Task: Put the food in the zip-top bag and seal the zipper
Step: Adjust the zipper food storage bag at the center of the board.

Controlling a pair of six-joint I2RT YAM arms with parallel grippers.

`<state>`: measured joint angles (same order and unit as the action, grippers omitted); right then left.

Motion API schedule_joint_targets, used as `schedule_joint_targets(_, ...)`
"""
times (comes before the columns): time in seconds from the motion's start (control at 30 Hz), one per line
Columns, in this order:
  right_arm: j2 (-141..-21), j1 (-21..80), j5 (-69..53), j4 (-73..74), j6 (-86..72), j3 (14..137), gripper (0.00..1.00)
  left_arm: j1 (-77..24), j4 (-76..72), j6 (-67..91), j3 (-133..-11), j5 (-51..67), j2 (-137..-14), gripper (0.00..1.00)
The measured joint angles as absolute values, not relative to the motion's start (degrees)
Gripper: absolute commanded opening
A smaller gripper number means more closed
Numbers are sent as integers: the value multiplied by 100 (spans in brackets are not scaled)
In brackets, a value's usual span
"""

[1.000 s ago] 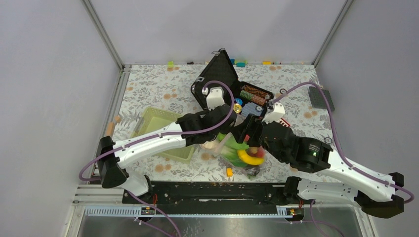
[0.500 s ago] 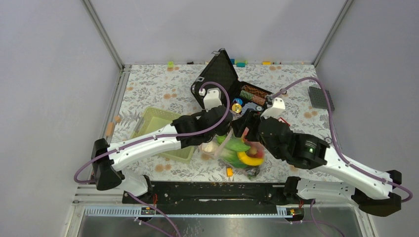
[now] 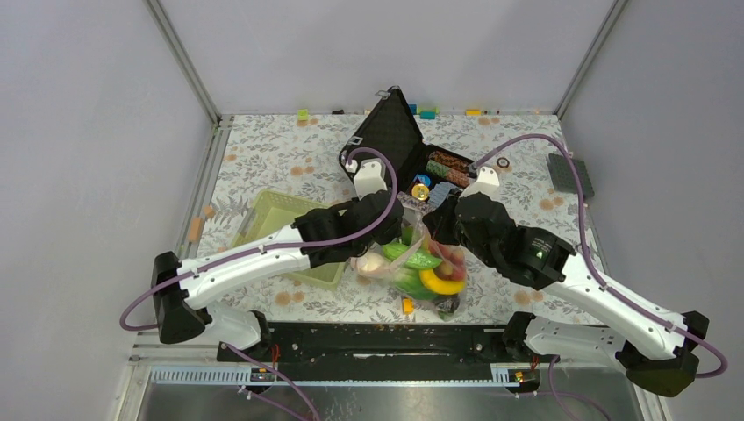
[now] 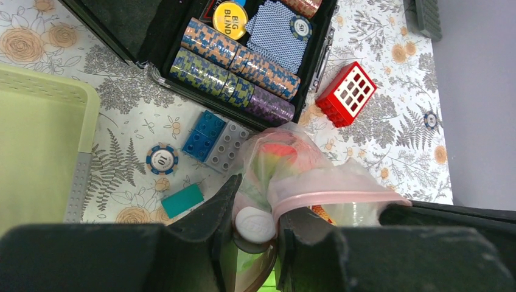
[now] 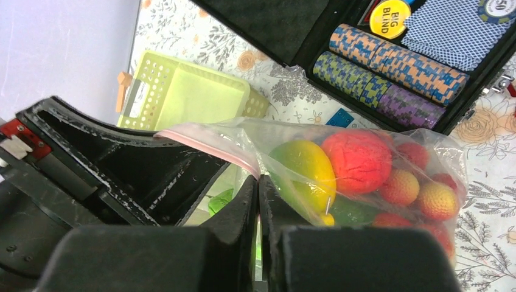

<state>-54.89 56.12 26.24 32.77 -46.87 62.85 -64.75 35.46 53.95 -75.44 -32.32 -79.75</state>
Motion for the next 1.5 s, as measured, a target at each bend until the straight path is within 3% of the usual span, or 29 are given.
schedule_joint_targets(0.43, -5658, 5507, 1293, 3251, -3378, 6296, 0, -6477, 3385, 5249, -7470, -2963, -7795, 4)
schedule_joint_targets(0.5, -5784, 5505, 1227, 3304, -3227, 6355, 0, -6477, 3376, 5231, -7452, -2941, -7789, 10)
schedule_joint_targets(0.63, -5815, 5505, 1317, 3489, -2742, 6554, 0, -6477, 3315, 5137, -7363, -2827, -7669, 41)
schedule_joint_targets(0.83, -5312, 5505, 1400, 3721, -1557, 6928, 0, -6458, 2449, 4274, -6578, -1894, -6667, 97)
schedule_joint_targets(1.03, -5004, 5485, 1417, 4010, -775, 7076, 0, -6460, 1559, 3267, -5959, -867, -5323, 99)
schedule_joint_targets(1.27, -4932, 5382, 1282, 4198, -364, 7098, 0, -6031, 1343, 1772, -5769, -849, -4416, 99)
schedule_joint_targets(1.5, -4600, 5354, 1092, 4456, -301, 7100, 0, -5109, 1039, -401, -4543, 1081, -4313, 99)
